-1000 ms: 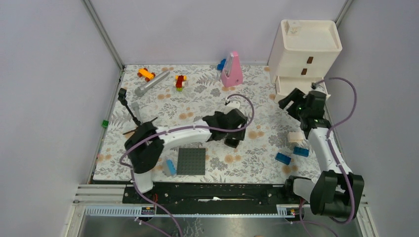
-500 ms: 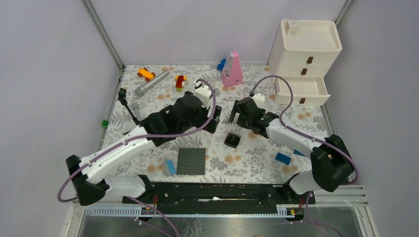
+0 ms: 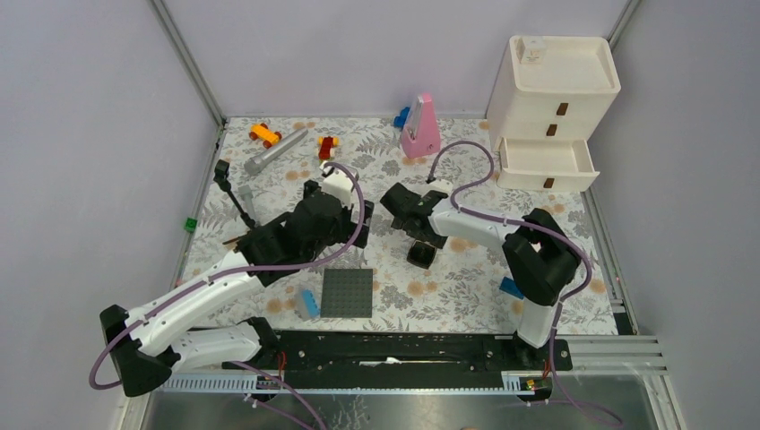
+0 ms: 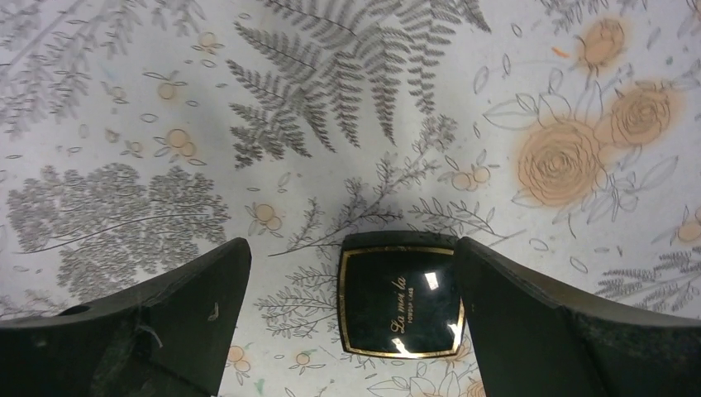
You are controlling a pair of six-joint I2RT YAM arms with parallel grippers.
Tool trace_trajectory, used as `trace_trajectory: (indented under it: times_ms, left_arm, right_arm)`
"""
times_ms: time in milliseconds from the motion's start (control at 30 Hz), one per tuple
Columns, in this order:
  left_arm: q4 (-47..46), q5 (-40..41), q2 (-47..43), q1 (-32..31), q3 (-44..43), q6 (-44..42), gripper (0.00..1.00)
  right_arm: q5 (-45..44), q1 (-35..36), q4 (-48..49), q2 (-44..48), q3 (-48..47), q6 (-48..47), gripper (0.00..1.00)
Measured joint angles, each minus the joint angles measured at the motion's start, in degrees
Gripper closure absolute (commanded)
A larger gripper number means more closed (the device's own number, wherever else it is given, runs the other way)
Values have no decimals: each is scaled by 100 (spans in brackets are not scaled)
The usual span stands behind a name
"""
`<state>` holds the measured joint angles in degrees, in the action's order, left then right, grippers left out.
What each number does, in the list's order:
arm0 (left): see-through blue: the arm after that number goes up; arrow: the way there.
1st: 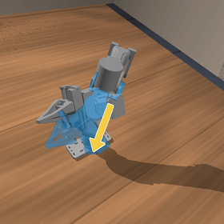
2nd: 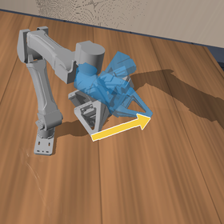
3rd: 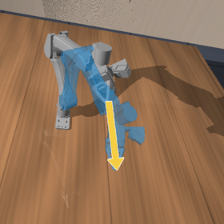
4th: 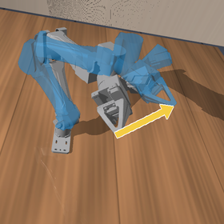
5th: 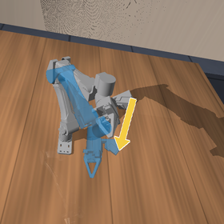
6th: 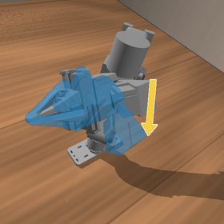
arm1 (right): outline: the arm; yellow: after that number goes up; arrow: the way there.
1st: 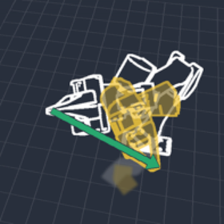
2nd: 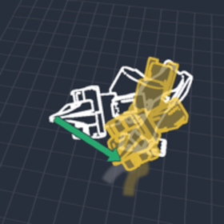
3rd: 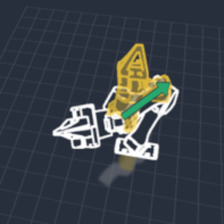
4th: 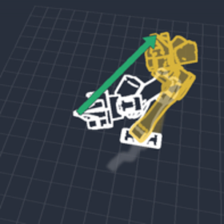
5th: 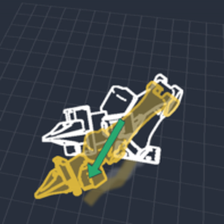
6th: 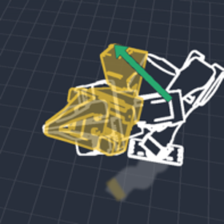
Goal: Organize the makeup
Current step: Pick up the makeup from the center of the board.
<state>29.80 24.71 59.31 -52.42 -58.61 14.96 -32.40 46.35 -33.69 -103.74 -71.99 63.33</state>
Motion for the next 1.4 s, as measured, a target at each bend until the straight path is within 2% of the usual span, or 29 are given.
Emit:
trace_trajectory:
  times_ms: [267,567,667,733,900,1000,1233,1400]
  left_arm:
    - [-120,83,-258,155,26,155,1]
    - [-138,153,-494,278,131,291,1]
    - [-144,155,-586,356,160,321,1]
    - [-155,155,-610,396,173,341,1]
    - [-164,149,-612,439,177,361,1]
    - [-164,146,-614,466,179,372,1]
    - [-170,146,-612,623,210,398,1]
    - [-170,144,-592,737,212,415,1]
  right_arm:
    - [-109,203,-505,-236,74,791,0]
    - [103,302,-367,-295,516,944,0]
    - [120,334,-278,-284,562,925,3]
    - [122,343,-208,-240,627,879,12]
    - [116,345,-66,-76,837,776,46]
    - [118,343,66,17,951,708,59]
    - [225,197,186,101,1003,203,63]
    - [350,-678,181,575,1001,-774,62]
